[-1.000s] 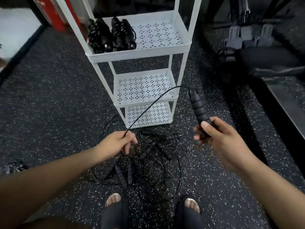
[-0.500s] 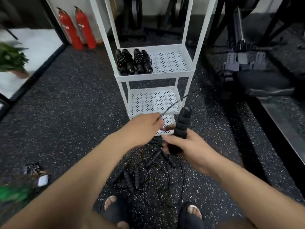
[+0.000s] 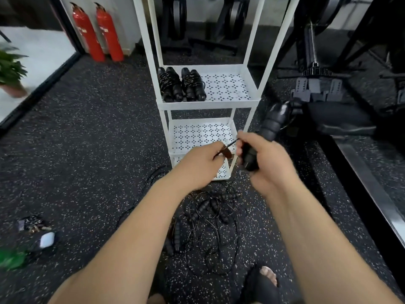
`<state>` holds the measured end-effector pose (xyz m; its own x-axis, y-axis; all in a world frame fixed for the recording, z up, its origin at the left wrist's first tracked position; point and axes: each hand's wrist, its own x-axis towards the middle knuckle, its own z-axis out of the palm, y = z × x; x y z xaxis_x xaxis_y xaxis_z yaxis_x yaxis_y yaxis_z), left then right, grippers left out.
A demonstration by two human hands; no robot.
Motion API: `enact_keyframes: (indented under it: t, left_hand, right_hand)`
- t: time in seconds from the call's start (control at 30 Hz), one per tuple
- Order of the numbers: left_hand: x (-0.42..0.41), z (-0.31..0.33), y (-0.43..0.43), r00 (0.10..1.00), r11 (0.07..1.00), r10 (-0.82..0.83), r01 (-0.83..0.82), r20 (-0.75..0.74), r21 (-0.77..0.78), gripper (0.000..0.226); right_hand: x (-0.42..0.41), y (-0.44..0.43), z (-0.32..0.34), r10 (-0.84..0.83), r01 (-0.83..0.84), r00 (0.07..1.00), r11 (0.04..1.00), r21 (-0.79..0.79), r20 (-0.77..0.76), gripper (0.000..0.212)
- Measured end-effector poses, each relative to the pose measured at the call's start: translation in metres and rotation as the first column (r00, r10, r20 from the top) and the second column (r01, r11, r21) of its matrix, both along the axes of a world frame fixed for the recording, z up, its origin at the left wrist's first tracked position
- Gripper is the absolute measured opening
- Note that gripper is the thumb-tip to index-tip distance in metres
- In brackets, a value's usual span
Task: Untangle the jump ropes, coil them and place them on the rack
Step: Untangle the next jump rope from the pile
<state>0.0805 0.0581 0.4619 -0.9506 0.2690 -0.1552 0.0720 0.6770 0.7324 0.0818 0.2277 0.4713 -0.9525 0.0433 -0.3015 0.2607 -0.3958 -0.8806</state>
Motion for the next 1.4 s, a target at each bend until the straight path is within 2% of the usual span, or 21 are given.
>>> enact_keyframes:
  t: [0.1, 0.2, 0.3, 0.33, 0.43, 0.47, 0.67, 0.8, 0.83, 0.97, 1.1, 1.2, 1.27, 1.33, 1.4]
  left_hand:
    - [-0.009, 0.003, -0.003, 0.999, 0.999, -0.02, 0.018, 0.043, 0.035, 0.019]
    - [-0.014, 0.006, -0.009, 0.998, 0.997, -0.011, 0.006, 0.064, 0.072, 0.018]
    - [-0.014, 0.004, -0.009, 0.999, 0.986, 0.038, -0.038, 0.003, 0.161, 0.02]
    - [-0.014, 0.004, -0.008, 0.999, 0.98, 0.054, -0.051, -0.011, 0.192, 0.021]
    - [-0.015, 0.006, -0.002, 0.992, 0.954, 0.112, -0.089, -0.063, 0.287, 0.021]
    - [-0.017, 0.007, 0.0, 0.987, 0.941, 0.139, -0.108, -0.076, 0.322, 0.021]
    - [-0.023, 0.014, 0.01, 0.961, 0.857, 0.25, -0.165, -0.114, 0.489, 0.02]
    - [-0.024, 0.014, 0.017, 0.955, 0.833, 0.273, -0.176, -0.113, 0.524, 0.02]
    - [-0.025, 0.013, 0.019, 0.956, 0.824, 0.274, -0.179, -0.101, 0.538, 0.02]
    - [-0.022, 0.016, 0.022, 0.963, 0.787, 0.268, -0.214, -0.008, 0.578, 0.027]
    - [-0.021, 0.017, 0.025, 0.97, 0.795, 0.229, -0.234, 0.081, 0.56, 0.037]
    - [-0.021, 0.009, 0.022, 0.97, 0.786, 0.17, -0.239, 0.172, 0.57, 0.042]
    - [-0.021, -0.003, 0.018, 0.974, 0.838, 0.091, -0.188, 0.209, 0.512, 0.059]
    - [-0.019, -0.012, 0.013, 0.973, 0.903, 0.021, -0.117, 0.23, 0.414, 0.072]
    - [-0.017, -0.015, 0.009, 0.968, 0.936, -0.016, -0.074, 0.252, 0.344, 0.069]
  right_hand:
    - [-0.007, 0.029, 0.01, -0.111, 0.109, 0.994, 0.987, -0.114, -0.01, 0.006]
    - [-0.007, 0.054, 0.017, -0.182, 0.181, 0.983, 0.965, -0.191, 0.013, 0.009]
    - [-0.003, 0.055, 0.02, -0.164, 0.164, 0.986, 0.959, -0.231, 0.019, 0.011]
    - [-0.001, 0.051, 0.018, -0.131, 0.131, 0.991, 0.968, -0.214, 0.015, 0.018]
    - [0.006, 0.04, 0.003, 0.012, -0.008, 0.999, 0.991, -0.136, 0.035, 0.053]
    - [0.008, 0.037, -0.002, 0.054, -0.049, 0.997, 0.994, -0.098, 0.053, 0.057]
    - [0.015, 0.012, -0.018, 0.124, -0.135, 0.99, 0.968, 0.213, 0.063, 0.024]
    - [0.016, -0.003, -0.02, 0.162, -0.128, 0.986, 0.87, 0.476, -0.031, 0.007]
    - [0.017, -0.006, -0.021, 0.16, -0.109, 0.986, 0.85, 0.516, -0.055, 0.005]
    - [0.017, -0.008, -0.022, 0.135, -0.053, 0.986, 0.804, 0.592, -0.096, 0.021]
    - [0.018, -0.01, -0.021, 0.136, -0.028, 0.98, 0.817, 0.577, -0.146, 0.02]
    - [0.017, -0.011, -0.013, 0.107, -0.023, 0.978, 0.91, 0.414, -0.18, 0.004]
    - [0.015, -0.006, -0.006, 0.055, 0.003, 0.981, 0.954, 0.3, -0.186, 0.004]
    - [0.012, 0.002, -0.001, -0.006, 0.055, 0.982, 0.965, 0.257, -0.189, 0.006]
    - [0.009, 0.012, 0.004, -0.064, 0.109, 0.979, 0.968, 0.224, -0.196, 0.01]
